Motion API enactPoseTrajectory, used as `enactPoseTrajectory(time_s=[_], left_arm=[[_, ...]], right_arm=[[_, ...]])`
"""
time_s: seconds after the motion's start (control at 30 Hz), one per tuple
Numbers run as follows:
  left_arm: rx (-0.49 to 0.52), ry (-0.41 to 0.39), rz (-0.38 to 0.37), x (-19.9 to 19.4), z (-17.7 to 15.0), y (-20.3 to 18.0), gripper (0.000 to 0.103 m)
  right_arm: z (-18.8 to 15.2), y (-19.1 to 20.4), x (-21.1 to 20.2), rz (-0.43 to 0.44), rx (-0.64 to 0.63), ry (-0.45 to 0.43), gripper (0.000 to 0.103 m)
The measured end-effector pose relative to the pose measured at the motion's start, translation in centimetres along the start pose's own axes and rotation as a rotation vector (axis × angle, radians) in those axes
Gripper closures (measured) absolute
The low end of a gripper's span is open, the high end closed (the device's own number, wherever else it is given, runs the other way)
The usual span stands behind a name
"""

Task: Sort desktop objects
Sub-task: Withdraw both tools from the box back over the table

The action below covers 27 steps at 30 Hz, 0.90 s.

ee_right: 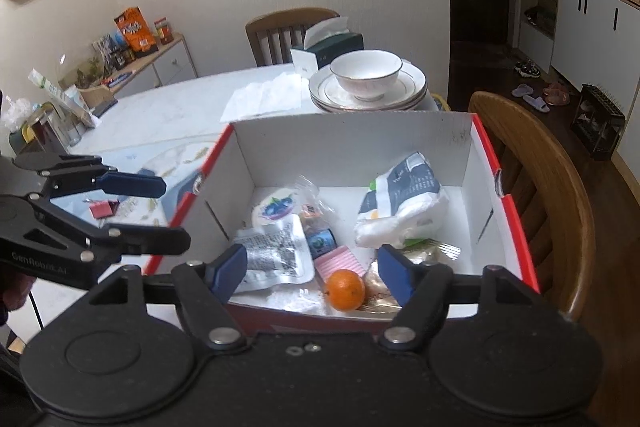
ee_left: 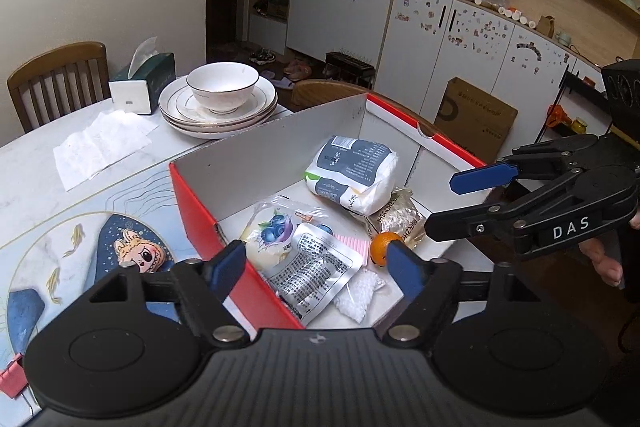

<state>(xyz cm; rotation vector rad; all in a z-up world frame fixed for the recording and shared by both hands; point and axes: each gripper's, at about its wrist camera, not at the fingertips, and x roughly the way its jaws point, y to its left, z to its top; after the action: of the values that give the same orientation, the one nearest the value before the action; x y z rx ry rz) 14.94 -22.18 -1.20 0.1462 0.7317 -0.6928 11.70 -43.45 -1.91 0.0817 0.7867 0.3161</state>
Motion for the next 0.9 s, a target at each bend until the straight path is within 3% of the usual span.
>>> enactPoseTrajectory(time_s=[0.3,0.43,0.9], left_arm=[[0.010,-0.015,-0.021,-1.7,-1.0,2.0,0.017],[0.007,-0.023,-0.008,-2.6,-1.5,3.6,0.000],[-0.011,-0.023,0.019,-6.1,-3.9,10.7,0.000]], right_arm=[[-0.4,2.9,-0.5,-0.046,0.036,-0.065,0.024],[-0.2,4.6,-0.1,-0.066,0.044,-0.071,0.022],[1.4,11.2,2.9,-0.095,0.067,-0.092,0.018]])
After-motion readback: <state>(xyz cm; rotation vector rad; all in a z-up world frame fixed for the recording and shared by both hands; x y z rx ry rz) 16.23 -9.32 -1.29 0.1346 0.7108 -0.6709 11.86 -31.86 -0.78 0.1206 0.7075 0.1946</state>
